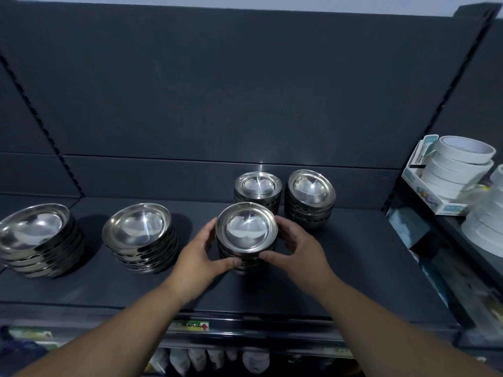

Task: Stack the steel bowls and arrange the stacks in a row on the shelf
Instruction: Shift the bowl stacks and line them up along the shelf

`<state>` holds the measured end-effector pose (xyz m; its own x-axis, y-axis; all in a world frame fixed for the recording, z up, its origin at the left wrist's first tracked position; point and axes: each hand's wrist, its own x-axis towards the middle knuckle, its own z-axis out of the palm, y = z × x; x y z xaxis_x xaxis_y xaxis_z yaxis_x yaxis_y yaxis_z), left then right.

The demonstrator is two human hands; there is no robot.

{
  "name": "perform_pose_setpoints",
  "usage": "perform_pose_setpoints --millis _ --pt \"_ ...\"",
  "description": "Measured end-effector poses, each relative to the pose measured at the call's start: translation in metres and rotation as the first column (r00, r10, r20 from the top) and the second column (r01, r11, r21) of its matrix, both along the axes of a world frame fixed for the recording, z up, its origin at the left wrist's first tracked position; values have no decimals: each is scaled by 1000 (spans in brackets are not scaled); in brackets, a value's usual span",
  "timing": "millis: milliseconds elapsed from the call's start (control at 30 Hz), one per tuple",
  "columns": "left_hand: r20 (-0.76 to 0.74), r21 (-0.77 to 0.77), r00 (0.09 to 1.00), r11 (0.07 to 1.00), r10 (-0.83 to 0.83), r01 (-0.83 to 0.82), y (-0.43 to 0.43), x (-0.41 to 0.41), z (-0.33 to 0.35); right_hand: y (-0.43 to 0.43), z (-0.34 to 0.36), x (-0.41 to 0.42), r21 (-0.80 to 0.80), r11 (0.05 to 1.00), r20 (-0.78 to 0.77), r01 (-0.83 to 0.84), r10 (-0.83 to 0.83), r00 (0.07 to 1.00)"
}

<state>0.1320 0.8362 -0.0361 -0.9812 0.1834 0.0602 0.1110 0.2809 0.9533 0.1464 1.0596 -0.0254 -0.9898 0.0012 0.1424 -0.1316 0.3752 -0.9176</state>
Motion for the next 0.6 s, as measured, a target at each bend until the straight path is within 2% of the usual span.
perform_pose_setpoints --millis 400,600 --pt "-11 -92 999 995 36 -37 2 2 -1 2 -3 -1 2 1000 36 -13 13 999" --pt "-87 -106 986 983 140 -149 10 8 5 6 3 -7 -36 997 67 -70 73 995"
